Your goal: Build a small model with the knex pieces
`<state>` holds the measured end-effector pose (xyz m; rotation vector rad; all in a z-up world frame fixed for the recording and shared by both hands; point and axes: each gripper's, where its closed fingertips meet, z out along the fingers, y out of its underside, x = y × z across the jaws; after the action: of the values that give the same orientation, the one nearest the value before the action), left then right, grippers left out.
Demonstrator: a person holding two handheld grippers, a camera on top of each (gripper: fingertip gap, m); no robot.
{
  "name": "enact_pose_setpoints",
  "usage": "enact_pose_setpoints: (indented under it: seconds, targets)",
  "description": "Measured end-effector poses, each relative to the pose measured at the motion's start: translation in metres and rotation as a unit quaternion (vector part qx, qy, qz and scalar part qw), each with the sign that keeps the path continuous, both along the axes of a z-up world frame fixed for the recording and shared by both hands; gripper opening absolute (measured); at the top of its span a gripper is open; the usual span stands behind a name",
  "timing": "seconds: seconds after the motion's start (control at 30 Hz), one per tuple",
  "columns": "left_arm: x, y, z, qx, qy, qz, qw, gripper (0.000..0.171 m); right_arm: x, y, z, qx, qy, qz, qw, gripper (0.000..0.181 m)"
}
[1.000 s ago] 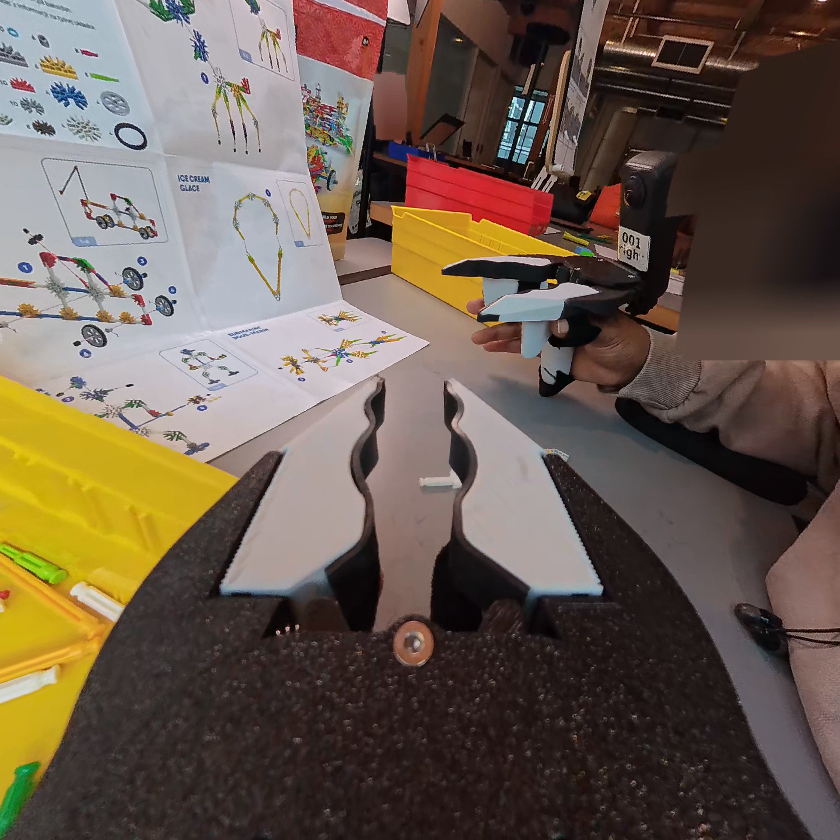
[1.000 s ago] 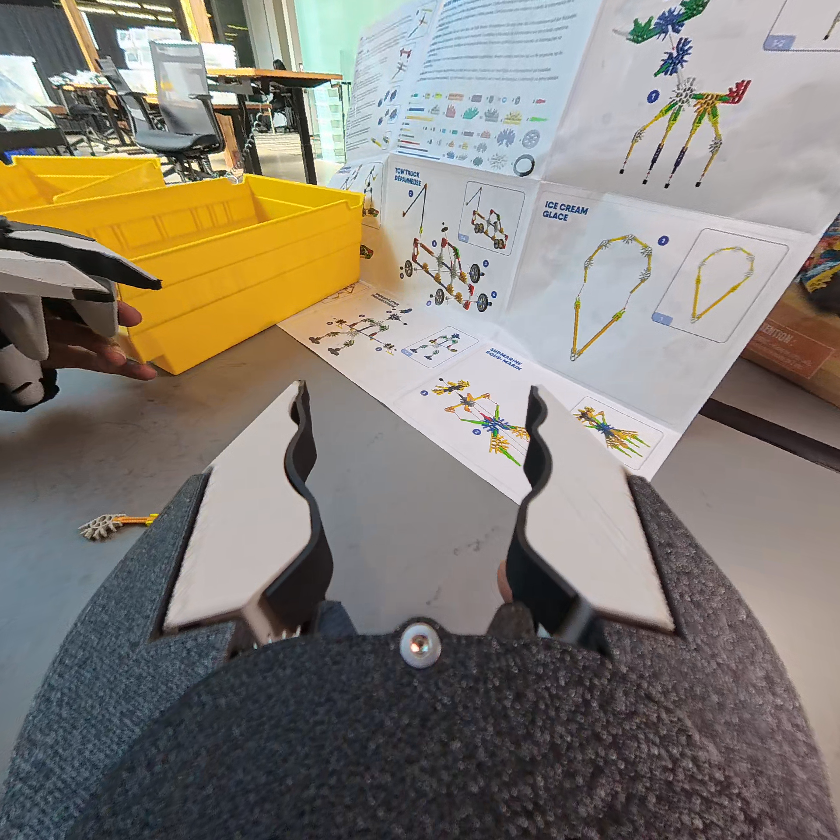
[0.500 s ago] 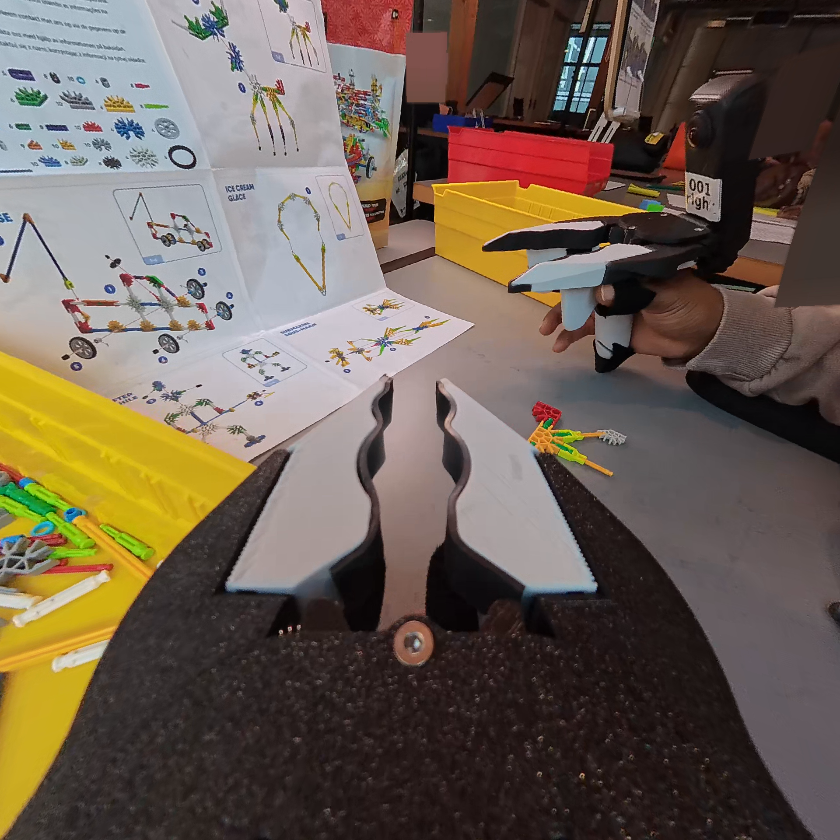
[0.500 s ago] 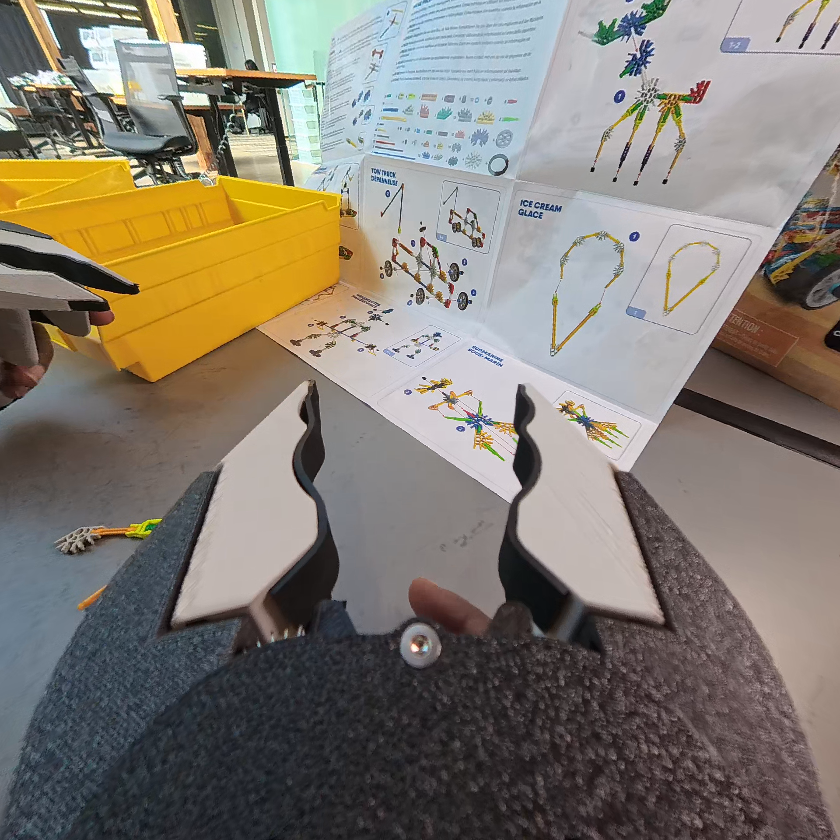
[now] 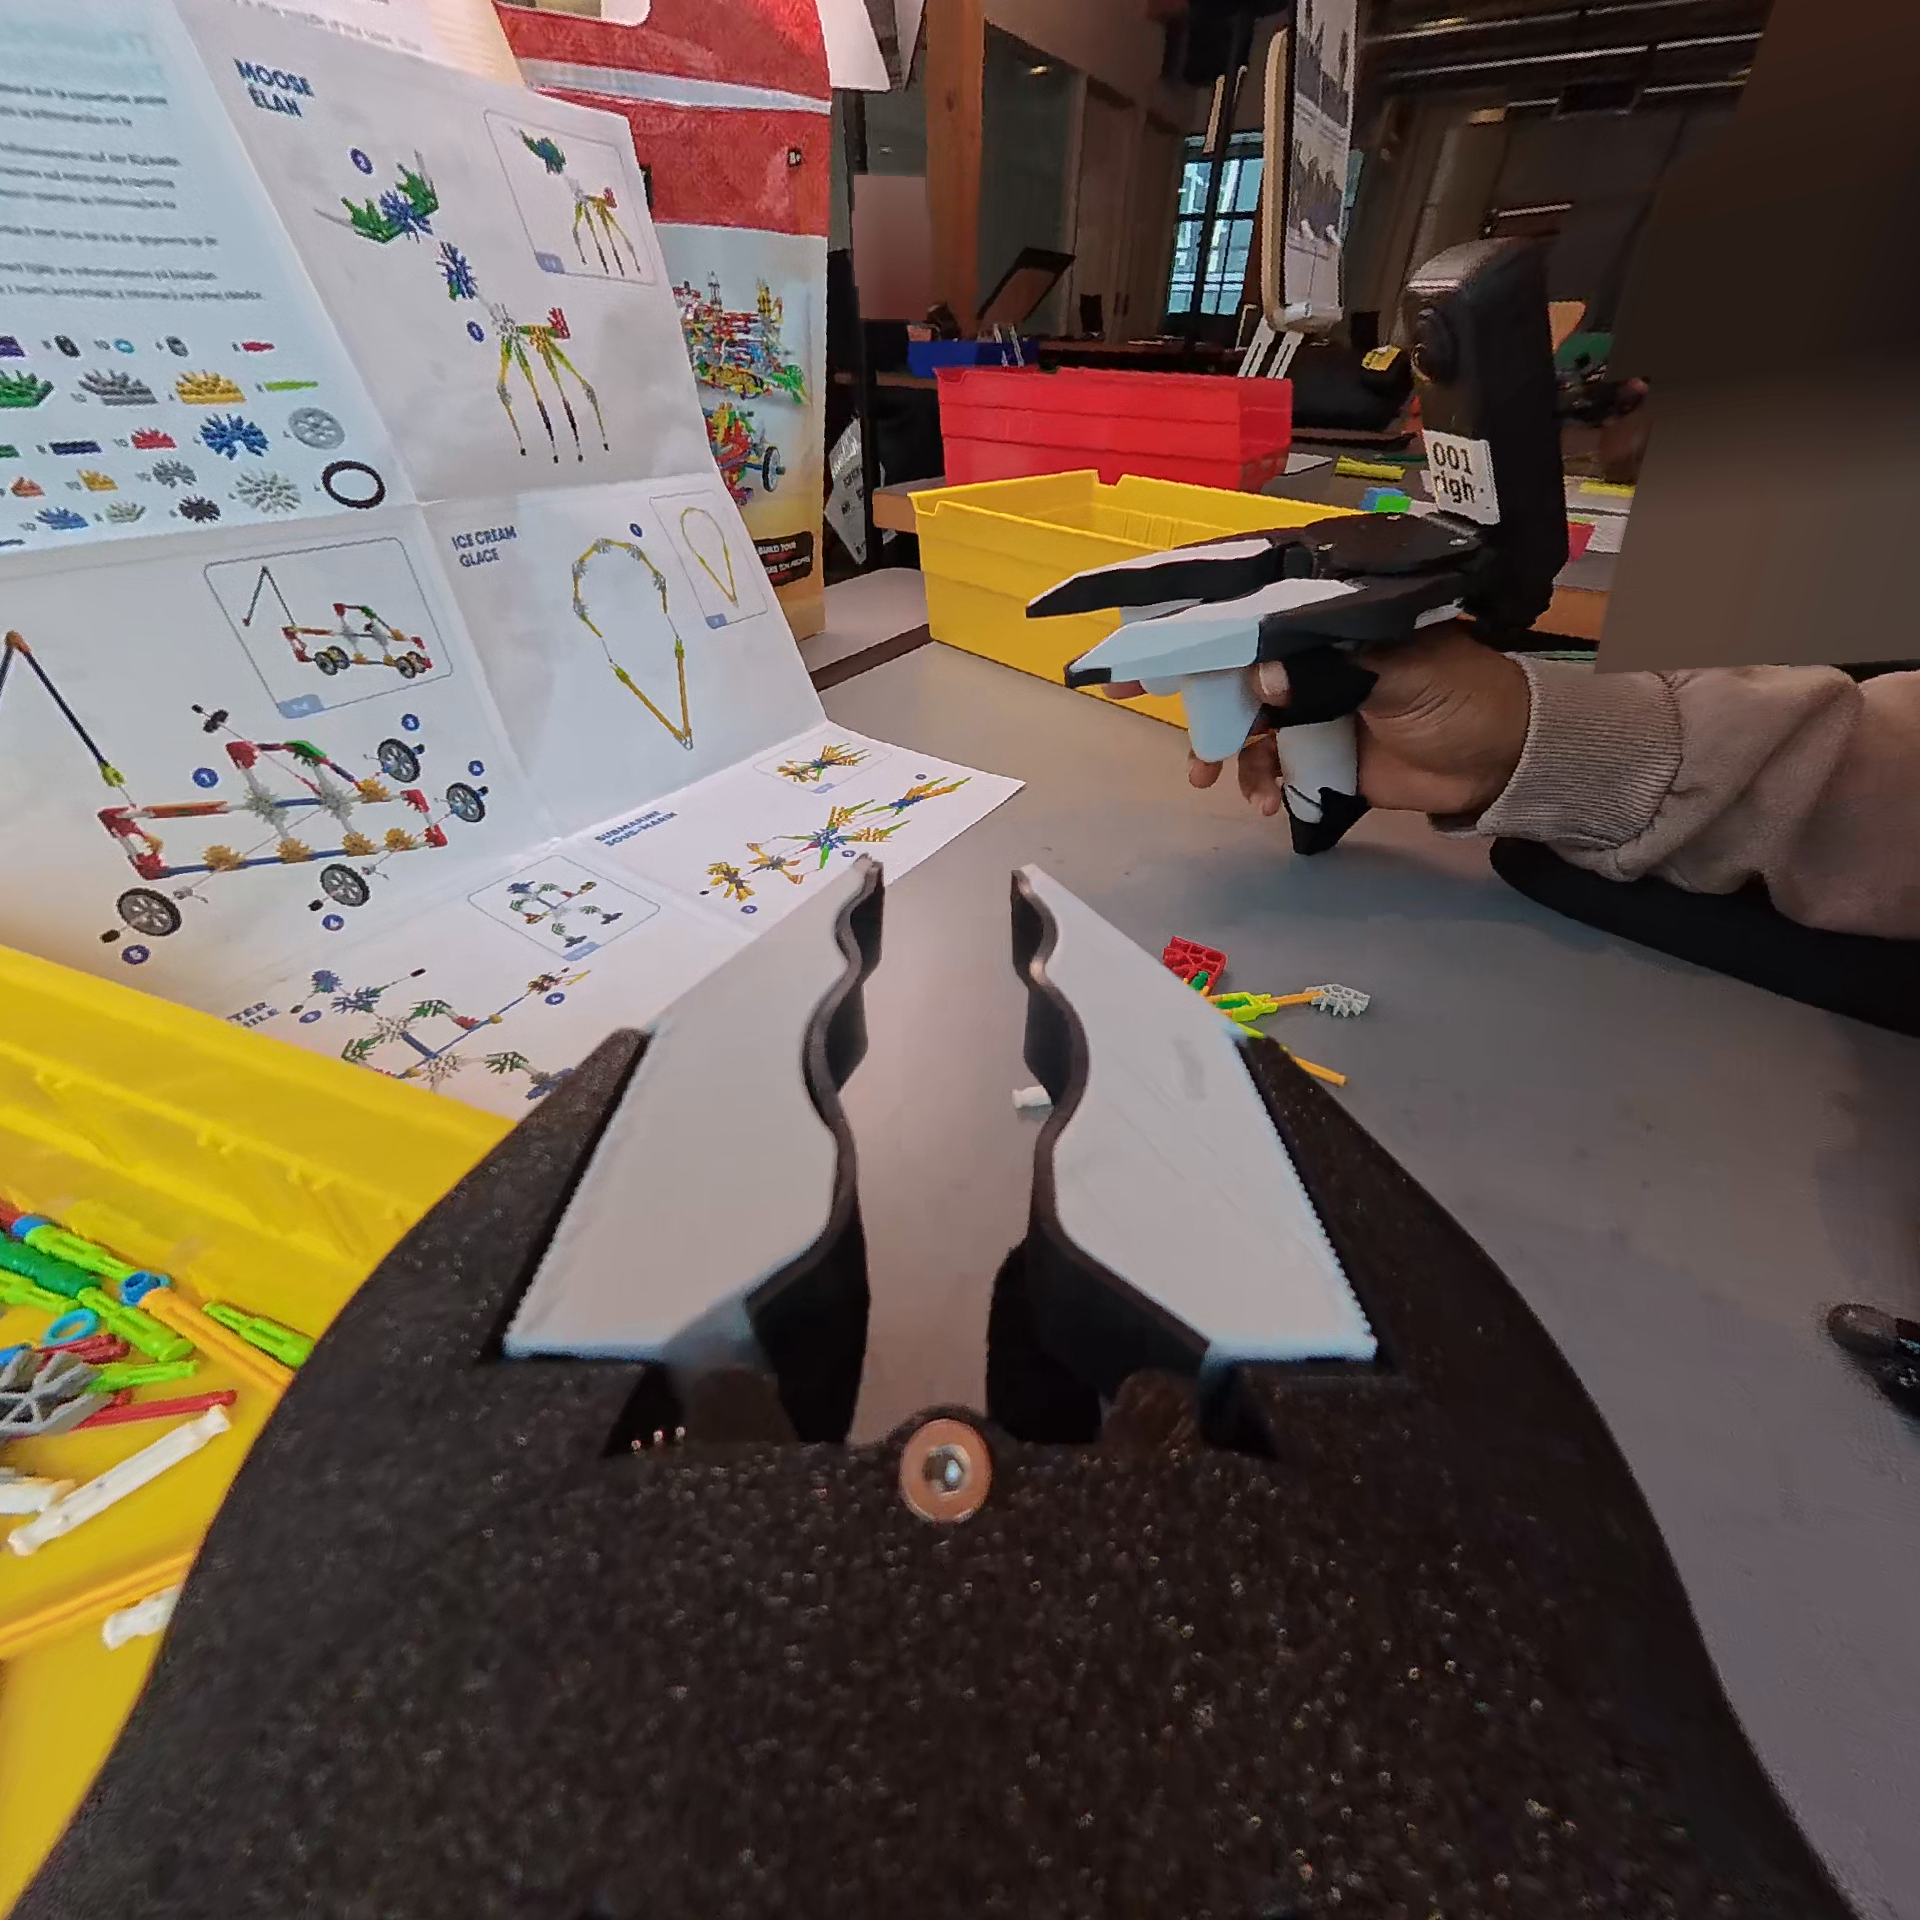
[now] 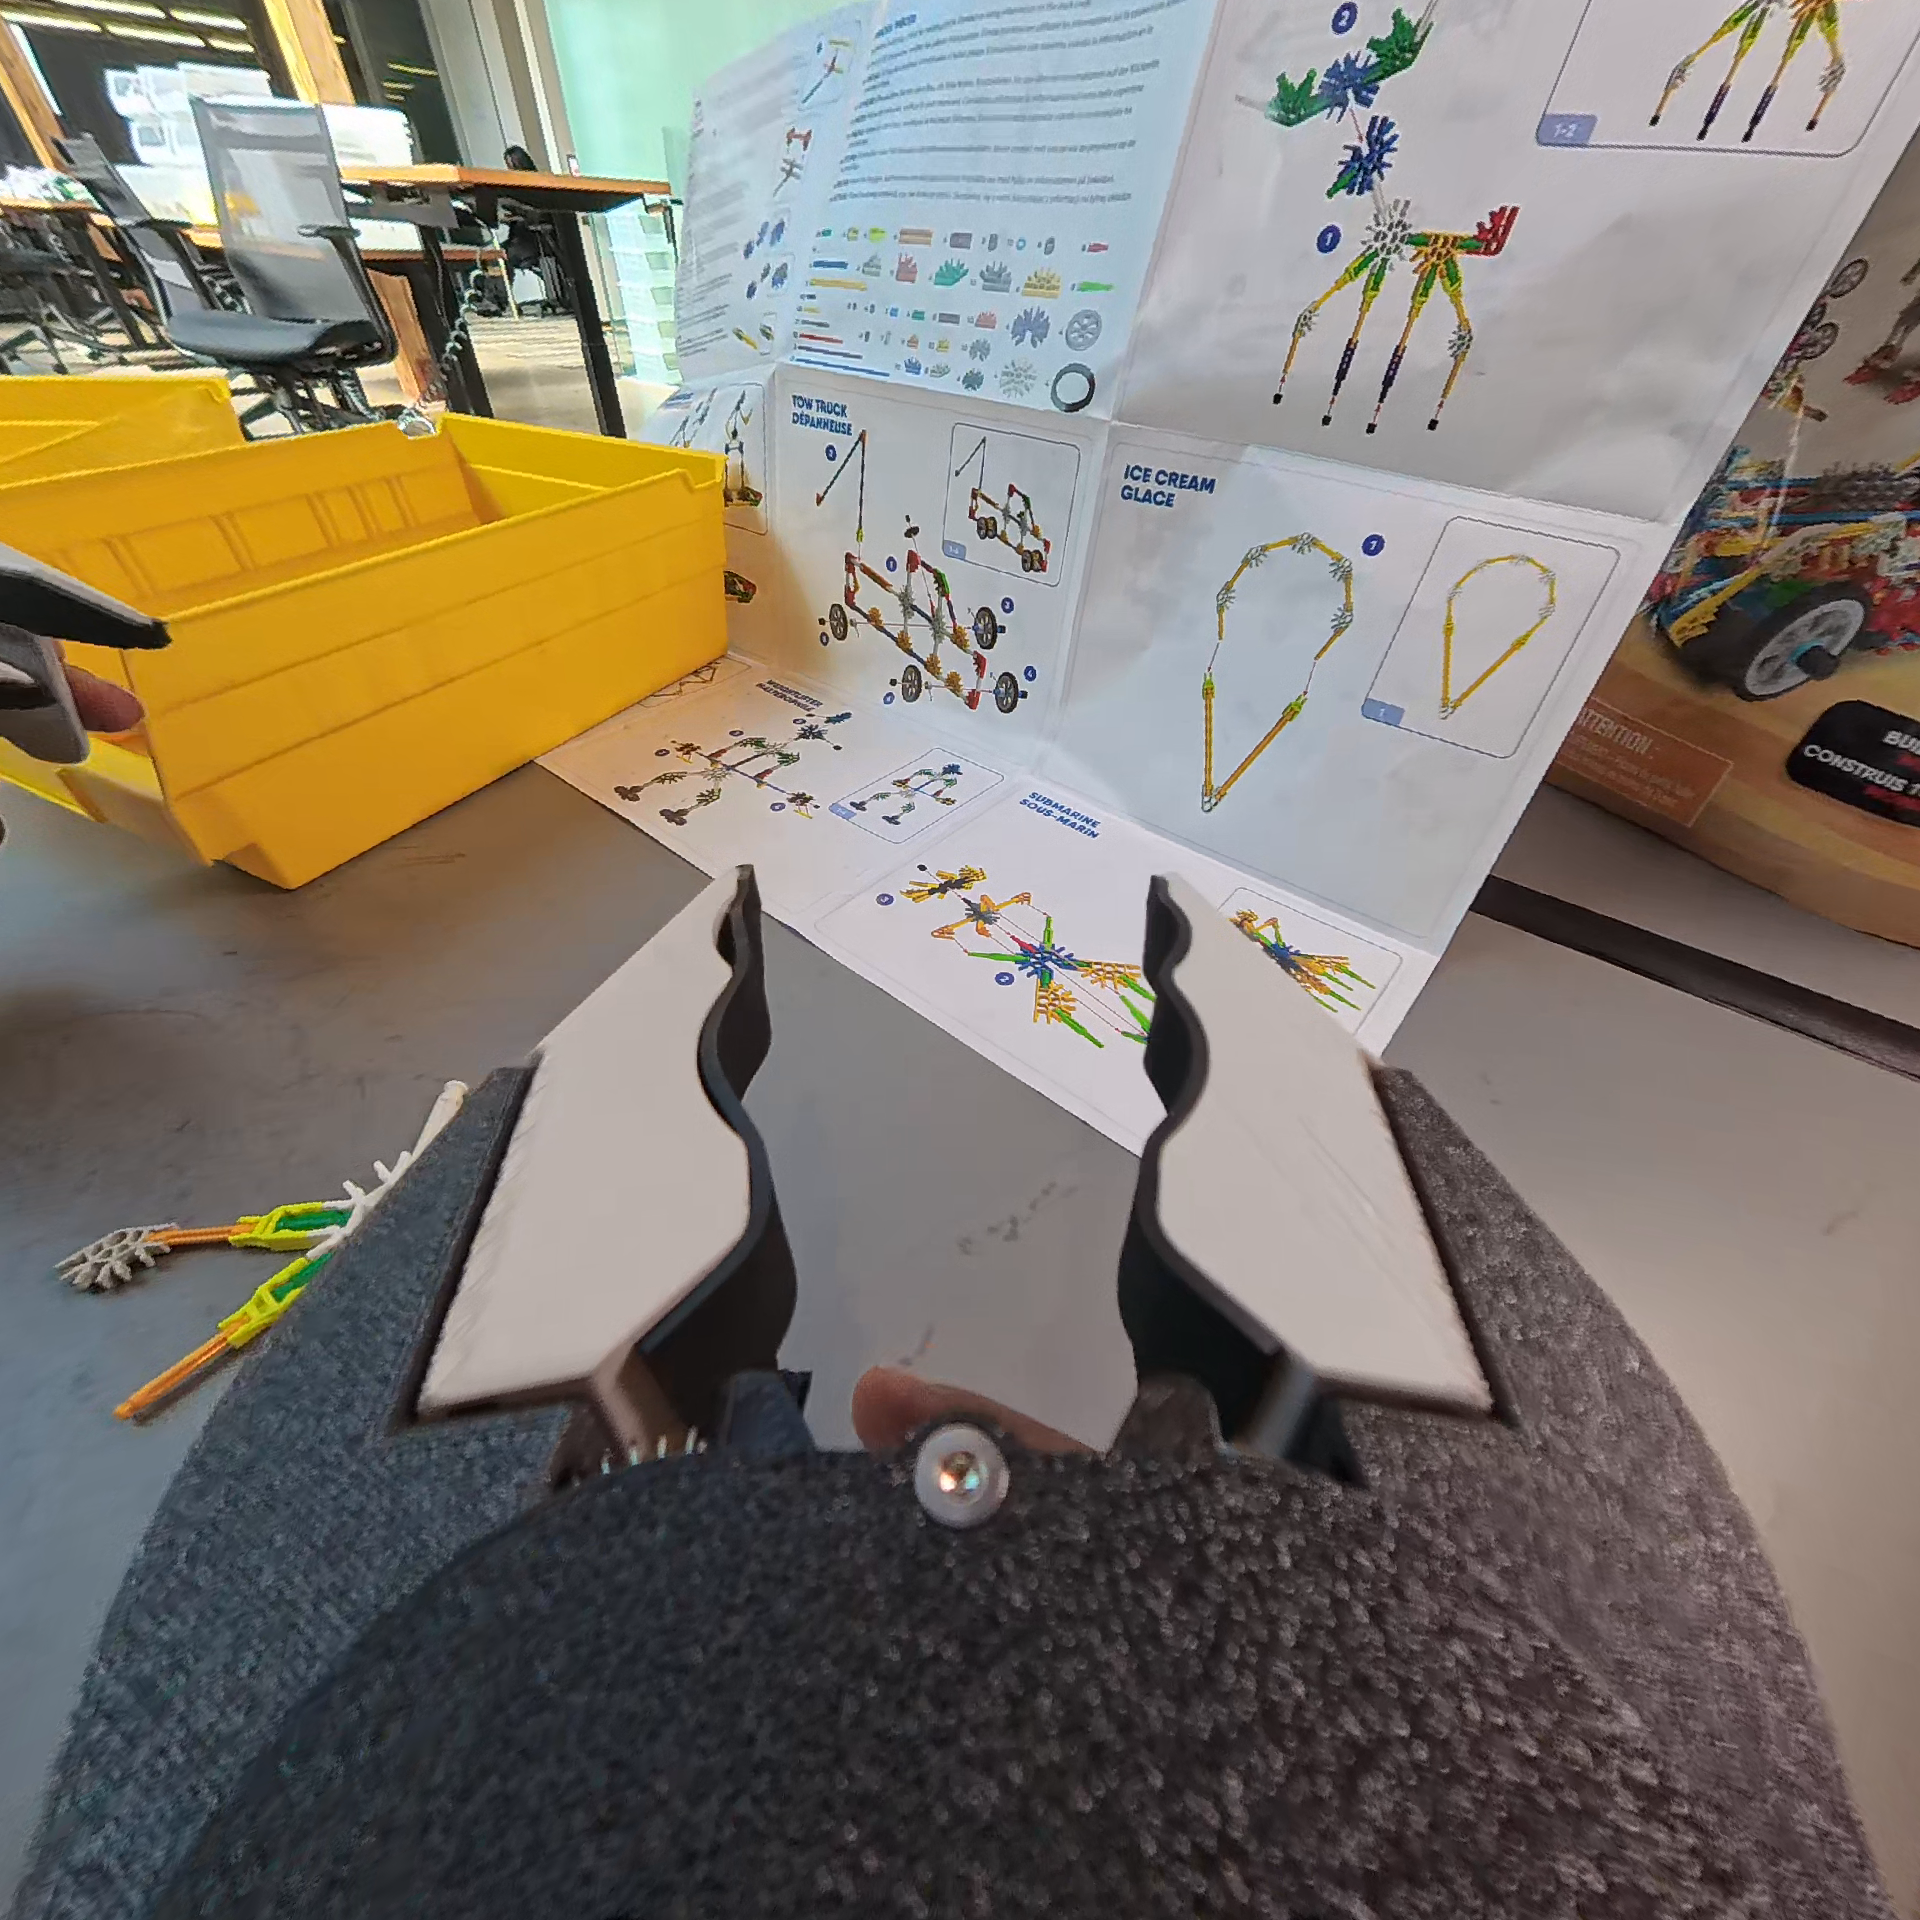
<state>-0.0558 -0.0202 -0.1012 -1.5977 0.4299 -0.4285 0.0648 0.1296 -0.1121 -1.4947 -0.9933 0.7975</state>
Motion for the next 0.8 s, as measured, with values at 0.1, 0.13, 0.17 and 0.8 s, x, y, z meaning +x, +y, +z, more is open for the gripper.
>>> enact_pose_setpoints:
  seconds: [0.1, 0.13, 0.17, 0.8]
  targets:
    - [-0.002, 0.001, 0.002, 0.002, -0.006, 0.009, 1.0, 0.032, 0.004, -0.007, 0.019, 0.036, 0.0, 0.038, 0.999, 0.044]
    - [-0.002, 0.001, 0.003, 0.001, -0.016, 0.011, 1.0, 0.035, 0.011, -0.004, 0.033, 0.07, -0.004, 0.037, 0.997, 0.033]
    - [-0.003, 0.002, 0.005, 0.001, -0.031, 0.014, 0.999, 0.037, 0.024, 0.007, 0.052, 0.108, -0.005, 0.015, 0.994, 0.026]
    - [0.01, 0.006, -0.002, -0.027, -0.033, 0.04, 0.998, 0.0, 0.268, 0.288, -0.064, -0.238, -0.373, -0.295, 0.847, 0.02]
